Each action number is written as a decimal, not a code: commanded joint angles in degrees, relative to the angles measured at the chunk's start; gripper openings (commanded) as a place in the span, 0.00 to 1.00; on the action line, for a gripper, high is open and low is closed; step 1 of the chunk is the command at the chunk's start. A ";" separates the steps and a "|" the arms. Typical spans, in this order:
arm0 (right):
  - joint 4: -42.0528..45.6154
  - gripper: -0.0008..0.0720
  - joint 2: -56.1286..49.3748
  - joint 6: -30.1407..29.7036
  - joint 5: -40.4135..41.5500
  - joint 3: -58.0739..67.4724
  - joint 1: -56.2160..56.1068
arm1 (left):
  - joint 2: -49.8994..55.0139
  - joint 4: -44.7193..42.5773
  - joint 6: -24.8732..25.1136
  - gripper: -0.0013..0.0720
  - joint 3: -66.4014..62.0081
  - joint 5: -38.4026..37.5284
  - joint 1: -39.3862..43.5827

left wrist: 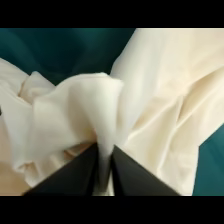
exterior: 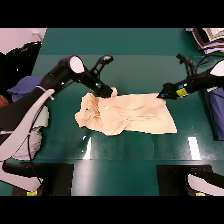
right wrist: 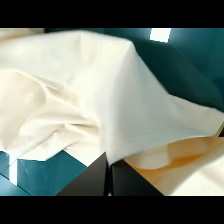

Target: Fold the shirts.

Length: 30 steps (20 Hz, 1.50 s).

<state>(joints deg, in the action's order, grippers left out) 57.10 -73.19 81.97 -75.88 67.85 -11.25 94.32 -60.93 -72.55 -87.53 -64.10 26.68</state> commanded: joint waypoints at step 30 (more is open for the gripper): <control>-0.07 0.03 0.79 -0.09 6.64 -0.09 0.07 | 3.21 11.19 4.55 0.05 6.25 -0.76 -19.21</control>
<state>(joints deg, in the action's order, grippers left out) 57.04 -72.49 81.89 -70.19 67.70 -11.22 97.62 -52.01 -67.66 -80.84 -65.95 7.53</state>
